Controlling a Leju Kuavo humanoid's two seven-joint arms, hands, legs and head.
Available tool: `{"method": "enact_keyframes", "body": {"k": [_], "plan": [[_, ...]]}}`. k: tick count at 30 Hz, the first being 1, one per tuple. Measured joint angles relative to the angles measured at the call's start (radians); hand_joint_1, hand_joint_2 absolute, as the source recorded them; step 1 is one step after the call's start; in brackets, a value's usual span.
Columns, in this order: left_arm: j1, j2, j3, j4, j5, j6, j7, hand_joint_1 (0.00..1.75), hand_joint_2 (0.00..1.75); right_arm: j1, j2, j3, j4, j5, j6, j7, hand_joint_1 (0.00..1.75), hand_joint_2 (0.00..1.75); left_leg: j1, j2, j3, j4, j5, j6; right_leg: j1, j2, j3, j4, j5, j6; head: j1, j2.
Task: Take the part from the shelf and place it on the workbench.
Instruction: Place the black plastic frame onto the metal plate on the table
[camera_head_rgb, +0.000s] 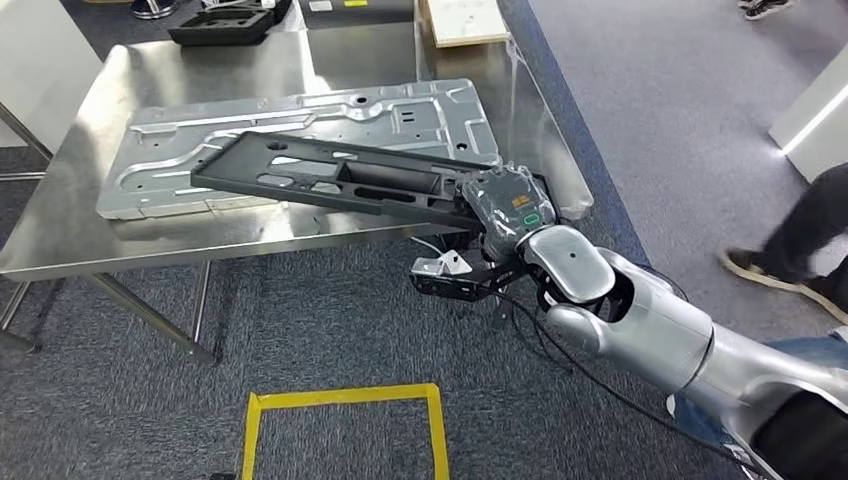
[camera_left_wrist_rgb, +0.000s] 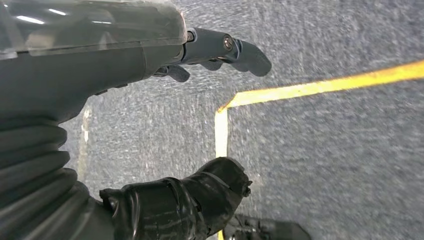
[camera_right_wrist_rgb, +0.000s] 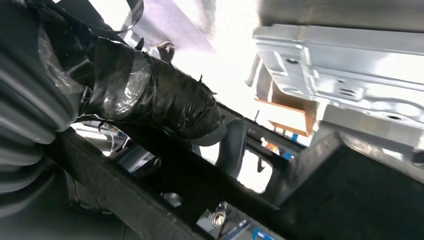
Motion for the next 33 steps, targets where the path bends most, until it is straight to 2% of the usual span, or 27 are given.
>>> {"method": "enact_keyframes", "body": {"k": [2,3,6,7,8,9,10,12,13,14,16,18,20,21,22,23,24,25,26,27,28,29,31,32,33], "plan": [[0.002,0.000,0.000,0.000,-0.001,0.000,0.001,0.00,1.75,0.001,-0.002,0.000,0.000,0.000,0.000,0.000,1.75,1.75,0.004,0.000,0.009,-0.010,0.003,0.007,-0.001,-0.001,-0.005,0.015,-0.010,0.011,0.002,0.000],[0.002,0.000,0.000,0.000,-0.002,0.000,0.001,0.00,1.75,0.001,-0.003,0.000,0.000,0.000,0.000,0.000,1.75,1.75,0.007,0.000,0.014,-0.015,0.005,0.011,-0.002,-0.001,-0.021,0.047,-0.027,0.016,0.003,0.000],[0.000,0.001,-0.001,0.000,-0.004,0.001,0.007,0.00,1.75,0.004,-0.005,0.000,0.000,0.000,0.000,-0.001,1.75,1.75,0.008,0.000,0.019,-0.016,0.002,0.018,-0.007,-0.002,-0.116,0.225,-0.100,0.025,0.005,0.000],[0.000,0.001,-0.001,0.000,-0.004,0.001,0.010,0.00,1.75,0.005,-0.005,0.000,0.000,0.000,0.000,-0.001,1.75,1.75,0.008,0.000,0.019,-0.014,0.000,0.019,-0.008,-0.002,-0.141,0.265,-0.106,0.026,0.005,0.000],[0.001,0.001,-0.001,0.000,-0.005,0.001,0.012,0.00,1.75,0.007,-0.006,0.000,0.000,0.001,0.000,-0.001,1.75,1.75,0.008,0.000,0.020,-0.013,-0.003,0.020,-0.008,-0.002,-0.150,0.271,-0.094,0.027,0.005,0.000],[0.002,0.001,-0.001,0.000,-0.005,0.001,0.014,0.00,1.75,0.008,-0.007,0.000,0.001,0.001,0.000,-0.001,1.75,1.75,0.008,-0.001,0.022,-0.011,-0.006,0.019,-0.008,-0.002,-0.139,0.239,-0.065,0.026,0.005,0.000],[0.003,0.001,-0.001,0.000,-0.005,0.001,0.015,0.00,1.75,0.008,-0.008,0.000,0.001,0.002,0.000,-0.001,1.75,1.75,0.008,-0.001,0.025,-0.010,-0.010,0.017,-0.009,-0.003,-0.110,0.173,-0.025,0.024,0.005,0.000],[0.003,0.000,-0.002,0.000,-0.006,0.002,0.017,0.00,1.75,0.007,-0.010,0.000,0.001,0.003,0.000,-0.002,1.75,1.75,0.007,-0.002,0.028,-0.008,-0.017,0.010,-0.006,-0.004,-0.048,0.046,0.022,0.016,0.005,0.000],[0.002,0.000,-0.002,0.000,-0.008,0.002,0.018,0.00,1.75,0.007,-0.010,0.000,0.001,0.003,0.000,-0.003,1.75,1.75,0.006,-0.002,0.029,-0.008,-0.020,0.005,-0.004,-0.004,-0.031,0.011,0.027,0.011,0.004,0.000],[0.001,0.001,-0.002,0.000,-0.009,0.002,0.020,0.00,1.75,0.006,-0.010,-0.001,0.001,0.003,-0.001,-0.004,1.75,1.75,0.005,-0.002,0.029,-0.010,-0.023,0.000,-0.002,-0.004,-0.025,0.001,0.021,0.006,0.004,0.000],[0.001,0.001,-0.002,0.000,-0.011,0.001,0.024,0.00,1.75,0.007,-0.009,-0.001,0.002,0.002,-0.001,-0.005,1.75,1.75,0.004,-0.001,0.034,-0.015,-0.029,-0.011,-0.002,-0.002,-0.017,-0.006,0.017,-0.006,0.003,0.000],[0.002,0.002,-0.002,0.000,-0.012,-0.004,0.026,0.00,1.75,0.007,-0.010,-0.001,0.004,0.002,-0.001,-0.006,1.75,1.75,0.004,0.000,0.027,0.015,-0.045,-0.020,-0.005,-0.002,0.002,-0.015,0.011,-0.019,0.002,0.000],[0.002,0.002,-0.003,0.000,-0.011,-0.008,0.028,0.00,1.75,0.007,-0.011,-0.001,0.005,0.002,-0.001,-0.008,1.75,1.75,0.006,0.001,-0.030,0.123,-0.081,-0.024,-0.004,-0.004,0.022,-0.020,0.001,-0.030,0.000,0.000],[0.002,0.002,-0.003,0.000,-0.010,-0.010,0.028,0.00,1.75,0.008,-0.011,-0.002,0.006,0.002,-0.001,-0.009,1.75,1.75,0.006,0.001,-0.076,0.192,-0.099,-0.025,-0.002,-0.005,0.029,-0.020,-0.006,-0.033,-0.001,0.000],[0.003,0.002,-0.003,0.000,-0.009,-0.010,0.029,0.00,1.75,0.009,-0.011,-0.002,0.006,0.002,-0.001,-0.012,1.75,1.75,0.006,0.001,-0.118,0.247,-0.105,-0.025,0.000,-0.004,0.038,-0.020,-0.014,-0.034,0.000,0.000],[0.004,0.002,-0.003,0.000,-0.008,-0.011,0.029,0.00,1.75,0.010,-0.011,-0.002,0.006,0.002,-0.001,-0.014,1.75,1.75,0.006,0.001,-0.145,0.270,-0.093,-0.024,0.002,-0.004,0.048,-0.020,-0.022,-0.035,-0.001,0.000],[0.006,0.002,-0.003,0.000,-0.008,-0.011,0.029,0.00,1.75,0.012,-0.011,-0.002,0.006,0.002,-0.001,-0.016,1.75,1.75,0.005,0.001,-0.152,0.252,-0.060,-0.021,0.005,-0.003,0.061,-0.020,-0.032,-0.035,-0.001,0.000],[0.007,0.002,-0.003,0.000,-0.007,-0.011,0.030,0.00,1.75,0.013,-0.011,-0.002,0.007,0.002,-0.001,-0.017,1.75,1.75,0.004,0.001,-0.139,0.196,-0.011,-0.015,0.007,-0.003,0.075,-0.020,-0.042,-0.035,-0.001,0.000],[0.008,0.003,-0.003,0.000,-0.006,-0.011,0.030,0.00,1.75,0.013,-0.011,-0.002,0.007,0.002,-0.001,-0.017,1.75,1.75,0.001,0.001,-0.114,0.125,0.034,-0.007,0.008,-0.003,0.087,-0.021,-0.053,-0.034,0.000,0.000],[0.008,0.004,-0.003,0.000,-0.005,-0.011,0.030,0.00,1.75,0.013,-0.011,-0.002,0.007,0.002,-0.001,-0.018,1.75,1.75,-0.002,0.002,-0.085,0.060,0.063,0.000,0.011,-0.003,0.096,-0.022,-0.064,-0.031,0.001,0.000],[0.007,0.005,-0.003,0.000,-0.005,-0.011,0.030,0.00,1.75,0.012,-0.011,-0.002,0.008,0.002,-0.001,-0.018,1.75,1.75,-0.006,0.002,-0.063,0.017,0.073,0.005,0.011,-0.002,0.103,-0.026,-0.073,-0.026,0.002,0.000],[0.006,0.006,-0.003,0.000,-0.005,-0.011,0.030,0.00,1.75,0.011,-0.011,-0.002,0.008,0.002,-0.001,-0.018,1.75,1.75,-0.010,0.002,-0.048,-0.007,0.067,0.009,0.010,-0.002,0.111,-0.029,-0.078,-0.021,0.003,0.000],[0.005,0.006,-0.003,0.000,-0.005,-0.011,0.030,0.00,1.75,0.010,-0.011,-0.002,0.008,0.002,-0.001,-0.018,1.75,1.75,-0.013,0.002,-0.025,-0.026,0.051,0.014,0.007,-0.001,0.124,-0.024,-0.075,-0.011,0.002,0.000],[0.006,0.006,-0.003,0.000,-0.005,-0.011,0.030,0.00,1.75,0.011,-0.011,-0.002,0.008,0.002,-0.001,-0.018,1.75,1.75,-0.011,0.002,-0.011,-0.036,0.046,0.018,0.006,-0.001,0.121,-0.002,-0.068,-0.007,0.004,0.000],[0.006,0.007,-0.003,0.000,-0.006,-0.011,0.030,0.00,1.75,0.010,-0.011,-0.002,0.009,0.002,-0.001,-0.018,1.75,1.75,-0.009,0.002,0.005,-0.042,0.040,0.022,0.005,-0.002,0.099,0.037,-0.059,-0.003,0.006,0.000]]}}
